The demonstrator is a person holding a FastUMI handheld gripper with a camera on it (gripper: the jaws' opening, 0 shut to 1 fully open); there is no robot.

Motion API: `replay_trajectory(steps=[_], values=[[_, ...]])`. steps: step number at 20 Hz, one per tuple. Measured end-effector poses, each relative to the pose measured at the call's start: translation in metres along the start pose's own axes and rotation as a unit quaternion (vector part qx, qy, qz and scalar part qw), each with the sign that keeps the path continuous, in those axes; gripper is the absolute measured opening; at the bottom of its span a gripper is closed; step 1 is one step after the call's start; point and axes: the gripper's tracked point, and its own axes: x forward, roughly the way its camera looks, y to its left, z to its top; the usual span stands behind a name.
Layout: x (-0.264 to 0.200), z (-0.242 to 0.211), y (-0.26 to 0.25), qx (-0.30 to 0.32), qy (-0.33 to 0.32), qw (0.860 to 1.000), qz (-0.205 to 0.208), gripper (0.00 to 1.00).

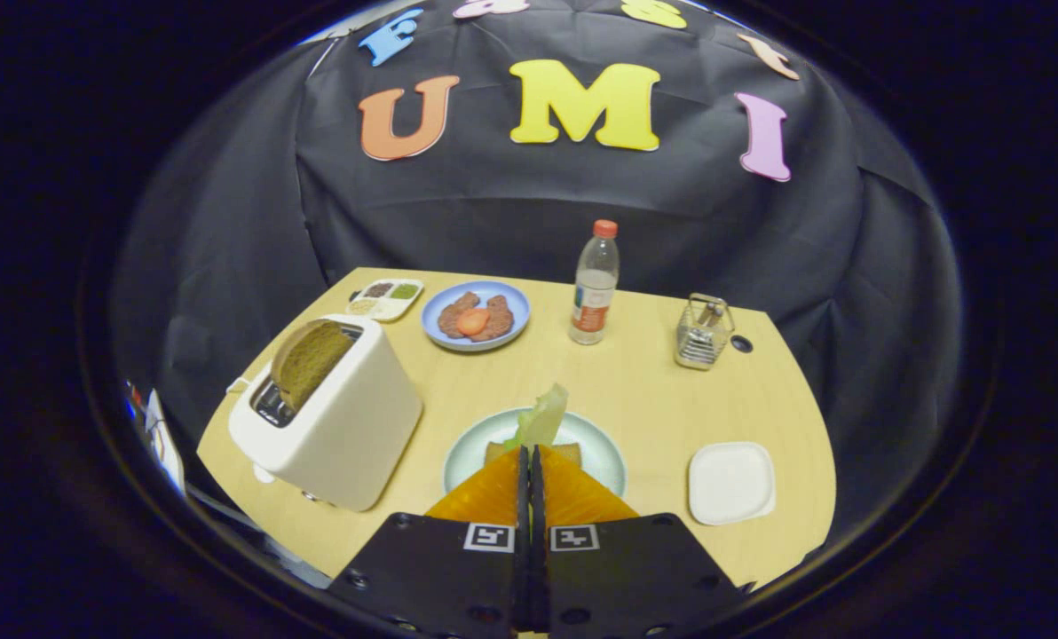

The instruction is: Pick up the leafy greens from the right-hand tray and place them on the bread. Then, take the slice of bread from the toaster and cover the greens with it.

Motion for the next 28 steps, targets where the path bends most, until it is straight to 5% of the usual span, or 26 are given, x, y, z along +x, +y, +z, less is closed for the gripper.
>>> replay_trajectory(steps=[4,10,23,28], values=[[0.022,-0.005,0.033,-0.001,0.017,0.999,0.036,0.0],[0.085,-0.025,-0.002,0.008,0.059,0.998,0.004,0.0],[0.129,-0.045,-0.055,0.006,0.092,0.996,-0.001,0.02],[0.112,-0.034,-0.06,-0.001,0.076,0.997,-0.009,0.34]])
